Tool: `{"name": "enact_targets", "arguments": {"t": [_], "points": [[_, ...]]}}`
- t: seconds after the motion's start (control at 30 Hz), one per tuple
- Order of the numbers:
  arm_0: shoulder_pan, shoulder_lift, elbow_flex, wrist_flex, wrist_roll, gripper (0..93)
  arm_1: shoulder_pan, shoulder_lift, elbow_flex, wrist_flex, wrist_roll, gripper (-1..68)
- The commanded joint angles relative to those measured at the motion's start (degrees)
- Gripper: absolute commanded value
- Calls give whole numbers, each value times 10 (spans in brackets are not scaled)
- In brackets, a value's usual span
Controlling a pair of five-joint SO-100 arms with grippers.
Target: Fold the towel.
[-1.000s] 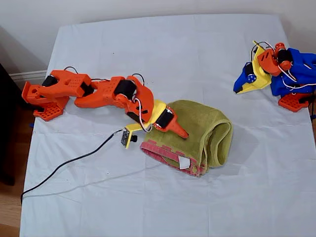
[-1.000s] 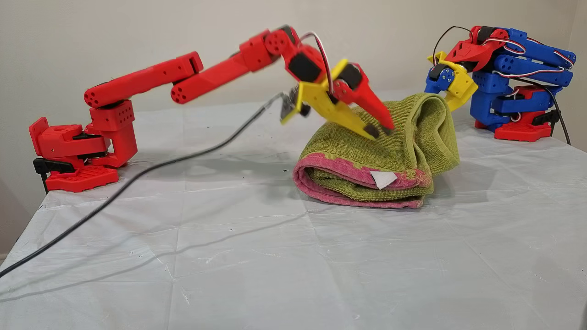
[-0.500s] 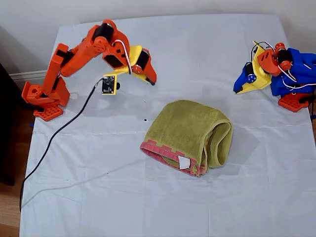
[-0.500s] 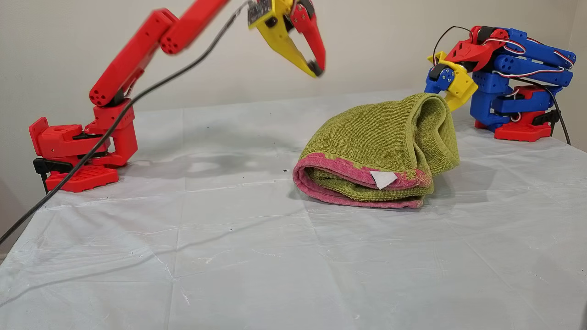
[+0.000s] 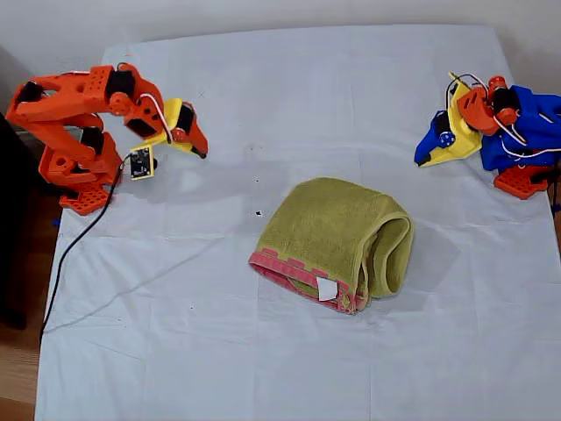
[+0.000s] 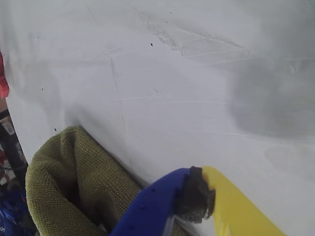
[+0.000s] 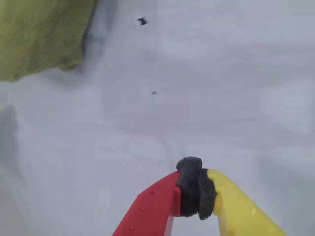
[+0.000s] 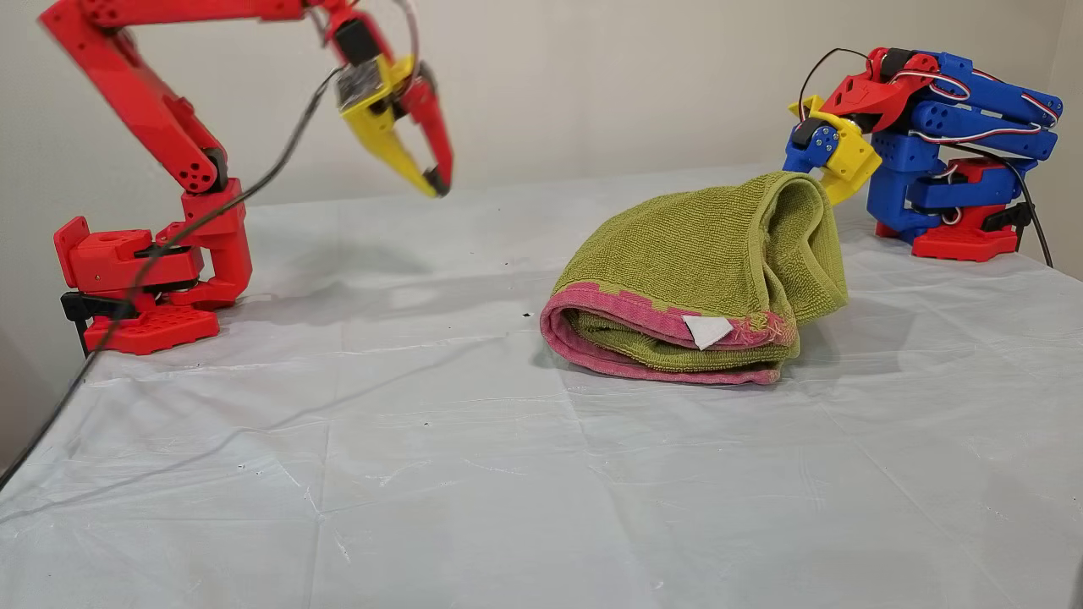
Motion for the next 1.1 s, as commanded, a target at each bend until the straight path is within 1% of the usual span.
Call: {"name": "enact_targets", "arguments": {"t": [0.0, 0.13, 0.23, 0.33, 0.37, 0.4, 0.57, 0.6, 0.63, 0.67, 0.73, 0.9, 0.97, 1.07], "points": [[-8, 76, 82, -39, -11, 3, -10, 121, 54, 1, -5, 1], [-6, 145, 214, -106, -11, 2, -10, 121, 54, 1, -5, 1], [-8, 212, 295, -120, -28, 2, -10, 121, 54, 1, -5, 1], [-7, 335, 380, -90, -42, 2, -10, 121, 54, 1, -5, 1], [-4, 432, 424, -47, -43, 2, -10, 121, 54, 1, -5, 1], [-3, 450, 434, -19, -45, 2, -10, 121, 54, 0, -5, 1], [-1, 451, 414, 54, -42, 2, -18, 121, 54, 0, -13, 1], [-4, 450, 407, 85, -40, 2, -19, 121, 54, 0, -15, 1], [-18, 447, 404, 101, -40, 2, -19, 121, 54, 0, -15, 1], [-18, 447, 401, 114, -46, 2, -20, 121, 54, 0, -15, 1], [-19, 447, 399, 120, -48, 2, -20, 121, 54, 0, -16, 1], [5, 449, 398, 119, -83, 3, -22, 121, 54, 0, -17, 1], [10, 448, 397, 119, -76, 3, -22, 121, 54, 0, -17, 1], [18, 448, 399, 116, -86, 3, -22, 121, 54, 0, -17, 1]]}}
